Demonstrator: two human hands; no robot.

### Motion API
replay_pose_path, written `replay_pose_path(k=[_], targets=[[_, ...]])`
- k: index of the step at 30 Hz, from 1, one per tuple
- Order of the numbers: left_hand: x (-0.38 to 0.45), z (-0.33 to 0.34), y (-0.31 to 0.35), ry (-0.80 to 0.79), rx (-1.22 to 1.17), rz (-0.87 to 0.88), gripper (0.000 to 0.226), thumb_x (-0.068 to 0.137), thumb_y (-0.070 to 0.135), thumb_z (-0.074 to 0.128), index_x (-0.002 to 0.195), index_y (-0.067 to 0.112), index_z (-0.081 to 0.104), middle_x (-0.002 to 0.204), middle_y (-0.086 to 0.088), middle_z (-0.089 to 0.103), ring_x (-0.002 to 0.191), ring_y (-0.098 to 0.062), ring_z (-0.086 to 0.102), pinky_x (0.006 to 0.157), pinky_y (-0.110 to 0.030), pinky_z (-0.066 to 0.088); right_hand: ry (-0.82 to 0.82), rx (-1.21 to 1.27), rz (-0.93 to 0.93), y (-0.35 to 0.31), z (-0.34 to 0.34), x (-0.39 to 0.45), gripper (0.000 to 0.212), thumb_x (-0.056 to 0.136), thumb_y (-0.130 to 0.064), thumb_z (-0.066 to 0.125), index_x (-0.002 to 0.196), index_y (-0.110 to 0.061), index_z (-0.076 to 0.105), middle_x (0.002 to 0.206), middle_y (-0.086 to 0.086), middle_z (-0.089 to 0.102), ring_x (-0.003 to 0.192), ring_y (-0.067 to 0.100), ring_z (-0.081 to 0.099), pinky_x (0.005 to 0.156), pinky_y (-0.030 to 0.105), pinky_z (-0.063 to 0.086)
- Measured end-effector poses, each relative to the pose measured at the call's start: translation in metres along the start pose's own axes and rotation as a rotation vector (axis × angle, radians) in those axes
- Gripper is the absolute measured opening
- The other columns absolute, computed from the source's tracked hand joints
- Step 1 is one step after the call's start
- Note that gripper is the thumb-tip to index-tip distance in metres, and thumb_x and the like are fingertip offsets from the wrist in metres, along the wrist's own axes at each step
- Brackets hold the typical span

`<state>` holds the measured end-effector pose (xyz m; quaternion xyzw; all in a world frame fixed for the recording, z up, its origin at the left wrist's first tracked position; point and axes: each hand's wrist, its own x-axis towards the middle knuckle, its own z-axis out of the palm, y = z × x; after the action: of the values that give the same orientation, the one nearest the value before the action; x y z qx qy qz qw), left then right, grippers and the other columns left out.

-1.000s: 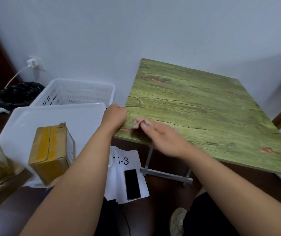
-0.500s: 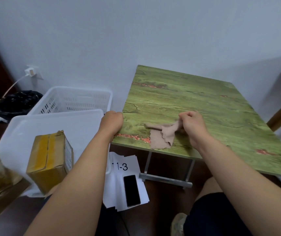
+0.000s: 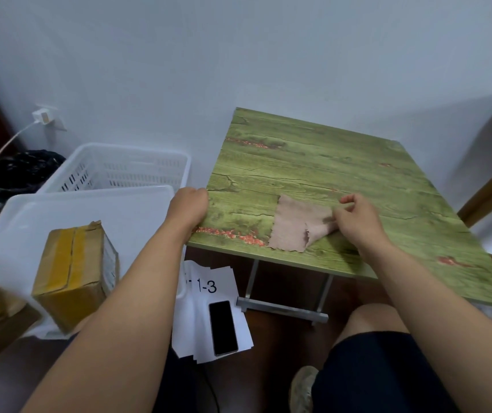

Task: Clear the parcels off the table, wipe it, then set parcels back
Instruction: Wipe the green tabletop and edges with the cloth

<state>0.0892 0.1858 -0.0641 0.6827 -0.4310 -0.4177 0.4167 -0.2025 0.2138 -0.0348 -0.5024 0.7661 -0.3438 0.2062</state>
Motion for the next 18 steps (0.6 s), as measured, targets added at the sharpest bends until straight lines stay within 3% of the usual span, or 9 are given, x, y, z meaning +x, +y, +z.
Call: replay_pose_path(k=[2, 3, 6, 8, 11, 13, 15, 18], targets=[[0.000, 0.000, 0.000, 0.000, 0.000, 0.002, 0.013, 0.084, 0.018, 0.041, 0.077, 0.011, 0.050, 0.082, -0.009, 0.054, 0.076, -0.025, 0.052, 0.068, -0.034, 0.037, -0.031, -0.191, -0.173, 0.001, 0.000, -0.003, 0.025, 0.090, -0.014, 0.057, 0.115, -0.017, 0.059, 0.125, 0.008, 0.053, 0.122, 0.030, 0.044, 0.101, 0.035, 0.035], [-0.001, 0.000, 0.000, -0.003, -0.003, 0.001, 0.013, 0.083, 0.018, 0.041, 0.078, 0.011, 0.051, 0.083, -0.009, 0.055, 0.076, -0.025, 0.052, 0.068, -0.034, 0.037, -0.053, -0.217, -0.278, 0.000, 0.000, -0.005, 0.022, 0.091, -0.013, 0.055, 0.113, -0.017, 0.061, 0.125, 0.006, 0.053, 0.125, 0.029, 0.042, 0.102, 0.035, 0.033], [0.000, -0.001, 0.000, -0.010, -0.021, 0.000, 0.015, 0.082, 0.019, 0.041, 0.079, 0.011, 0.054, 0.084, -0.009, 0.056, 0.077, -0.026, 0.054, 0.069, -0.034, 0.039, -0.201, -0.191, -0.528, 0.001, -0.001, -0.009, 0.015, 0.097, -0.021, 0.052, 0.090, -0.024, 0.065, 0.093, -0.002, 0.065, 0.096, 0.021, 0.058, 0.083, 0.034, 0.042], [0.001, -0.001, 0.000, -0.008, -0.019, 0.001, 0.016, 0.083, 0.018, 0.041, 0.080, 0.011, 0.055, 0.082, -0.009, 0.057, 0.077, -0.025, 0.054, 0.068, -0.034, 0.038, -0.284, -0.271, -0.609, 0.001, -0.003, -0.011, 0.035, 0.097, -0.046, 0.039, 0.071, -0.030, 0.055, 0.072, -0.009, 0.059, 0.074, 0.017, 0.055, 0.074, 0.040, 0.043], [0.001, 0.000, 0.001, 0.002, -0.009, 0.011, 0.017, 0.086, 0.017, 0.042, 0.083, 0.010, 0.056, 0.084, -0.009, 0.057, 0.077, -0.025, 0.053, 0.067, -0.034, 0.037, -0.348, -0.347, -0.595, 0.003, -0.006, -0.014, 0.055, 0.095, -0.064, 0.028, 0.069, -0.025, 0.058, 0.064, -0.007, 0.057, 0.068, 0.015, 0.056, 0.074, 0.044, 0.045], [0.002, 0.001, 0.002, 0.006, -0.007, 0.013, 0.017, 0.087, 0.017, 0.042, 0.082, 0.009, 0.056, 0.085, -0.008, 0.058, 0.077, -0.025, 0.054, 0.067, -0.034, 0.038, -0.356, -0.285, -0.557, 0.002, -0.007, -0.014, 0.060, 0.101, -0.054, 0.036, 0.071, -0.012, 0.067, 0.069, 0.004, 0.063, 0.071, 0.021, 0.061, 0.075, 0.041, 0.045], [0.003, 0.001, 0.002, 0.004, -0.009, 0.009, 0.017, 0.086, 0.018, 0.041, 0.078, 0.010, 0.054, 0.082, -0.008, 0.057, 0.076, -0.025, 0.053, 0.067, -0.034, 0.038, -0.256, -0.253, -0.546, 0.003, -0.009, -0.011, 0.061, 0.102, -0.041, 0.042, 0.061, 0.001, 0.059, 0.074, 0.019, 0.058, 0.072, 0.029, 0.056, 0.068, 0.040, 0.038], [0.004, 0.002, 0.002, 0.007, -0.008, 0.007, 0.018, 0.086, 0.019, 0.041, 0.080, 0.010, 0.055, 0.085, -0.009, 0.058, 0.077, -0.026, 0.054, 0.068, -0.034, 0.039, -0.159, -0.269, -0.548, 0.006, -0.011, -0.004, 0.052, 0.100, -0.028, 0.051, 0.055, -0.001, 0.046, 0.074, 0.020, 0.054, 0.070, 0.027, 0.048, 0.060, 0.034, 0.025]])
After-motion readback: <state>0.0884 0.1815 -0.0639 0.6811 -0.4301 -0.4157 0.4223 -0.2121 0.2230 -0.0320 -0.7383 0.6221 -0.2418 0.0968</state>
